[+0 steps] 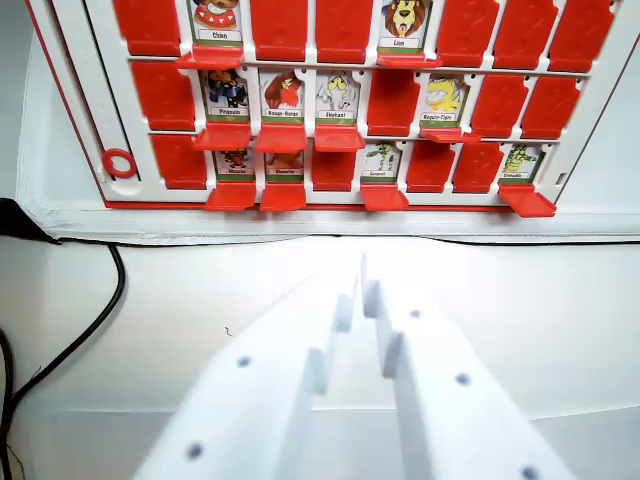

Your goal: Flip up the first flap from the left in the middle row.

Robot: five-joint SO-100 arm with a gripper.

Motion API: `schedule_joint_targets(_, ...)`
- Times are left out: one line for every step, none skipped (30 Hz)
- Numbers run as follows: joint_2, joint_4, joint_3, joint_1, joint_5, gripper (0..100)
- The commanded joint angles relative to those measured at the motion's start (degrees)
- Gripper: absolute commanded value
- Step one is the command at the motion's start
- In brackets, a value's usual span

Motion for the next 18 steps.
schedule_joint_targets(2.11, -2.72, -5.63, -0.62, 0.35, 0)
schedule_joint_targets(2.11, -3.16, -5.45, -0.62, 0.35, 0)
schedule_joint_targets(2.11, -3.69, -5.27, -0.53, 0.35, 0)
schedule_joint_targets(2.11, -4.31, -5.19, -0.53, 0.18, 0)
schedule_joint_targets(2.11, -5.10, -5.10, -0.53, 0.09, 0)
schedule_joint_targets(2.02, -5.54, -5.10, -0.44, -0.09, 0)
schedule_joint_targets(1.85, -5.63, -5.19, -0.44, -0.09, 0)
schedule_joint_targets(1.67, -5.63, -5.19, -0.44, 0.00, 0)
schedule_joint_targets(1.49, -5.63, -5.19, -0.35, 0.00, 0)
schedule_joint_targets(1.41, -5.63, -5.01, -0.35, 0.00, 0)
schedule_joint_targets(1.41, -5.63, -4.83, -0.35, 0.09, 0)
schedule_joint_targets(1.41, -5.63, -4.66, -0.35, 0.09, 0)
schedule_joint_targets(1.41, -5.63, -4.66, -0.35, 0.09, 0)
schedule_joint_targets(1.32, -5.71, -4.48, -0.35, 0.09, 0)
schedule_joint_targets(1.32, -5.89, -4.39, -0.35, 0.09, 0)
schedule_joint_targets(1.14, -5.89, -4.48, -0.35, 0.18, 0)
schedule_joint_targets(0.97, -5.98, -4.66, -0.35, 0.26, 0)
schedule_joint_targets(0.79, -5.98, -4.75, -0.35, 0.35, 0)
